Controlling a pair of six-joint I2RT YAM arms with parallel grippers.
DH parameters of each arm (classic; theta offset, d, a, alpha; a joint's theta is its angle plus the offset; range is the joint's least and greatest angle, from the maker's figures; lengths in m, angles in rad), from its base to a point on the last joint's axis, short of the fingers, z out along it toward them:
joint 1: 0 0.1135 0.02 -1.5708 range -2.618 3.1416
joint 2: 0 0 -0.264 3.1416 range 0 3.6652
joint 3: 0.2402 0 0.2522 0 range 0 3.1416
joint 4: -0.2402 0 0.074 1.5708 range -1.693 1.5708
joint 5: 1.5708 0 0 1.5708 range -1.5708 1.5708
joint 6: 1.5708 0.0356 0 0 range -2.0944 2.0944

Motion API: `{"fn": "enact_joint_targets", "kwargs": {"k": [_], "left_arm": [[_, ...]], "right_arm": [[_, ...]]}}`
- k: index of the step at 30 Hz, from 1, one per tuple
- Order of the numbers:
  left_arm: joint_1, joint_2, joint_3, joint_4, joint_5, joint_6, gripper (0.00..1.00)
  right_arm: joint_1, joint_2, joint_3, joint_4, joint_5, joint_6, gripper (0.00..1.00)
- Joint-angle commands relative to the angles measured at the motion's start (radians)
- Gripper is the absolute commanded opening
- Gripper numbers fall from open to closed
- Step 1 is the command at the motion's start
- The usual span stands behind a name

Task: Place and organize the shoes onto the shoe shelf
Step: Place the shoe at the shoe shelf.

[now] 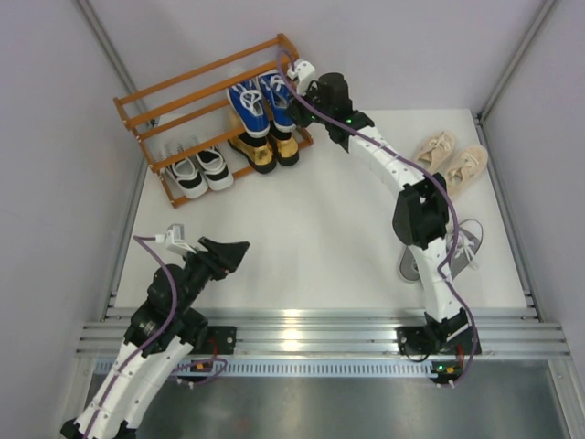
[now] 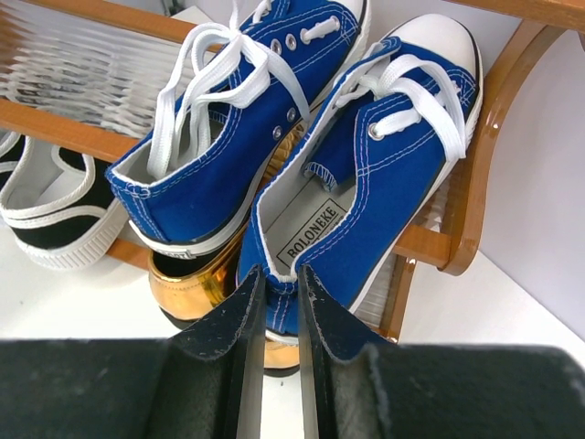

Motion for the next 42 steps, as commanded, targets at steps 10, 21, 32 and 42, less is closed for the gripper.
{"fn": "enact_joint_targets", "kwargs": {"k": [10, 21, 32, 42], "left_arm": [[0.002, -0.010, 0.037, 0.018, -0.009, -0.011, 0.75], [0.002, 0.048, 0.044, 0.121, -0.038, 0.035, 0.75], [0.003, 0.546, 0.198, 0.456, -0.132, 0.155, 0.55], [0.158, 1.111, 0.582, 0.589, -0.048, 0.135, 0.12]], "right_arm": [[0.035, 0.012, 0.057, 0.116, -0.007, 0.002, 0.23], [0.020, -0.101, -0.012, 0.084, -0.069, -0.032, 0.66], [-0.064, -0.374, -0.240, 0.007, -0.235, -0.046, 0.99], [-0.311, -0.859, -0.975, 0.124, -0.498, -0.047, 0.99]]}}
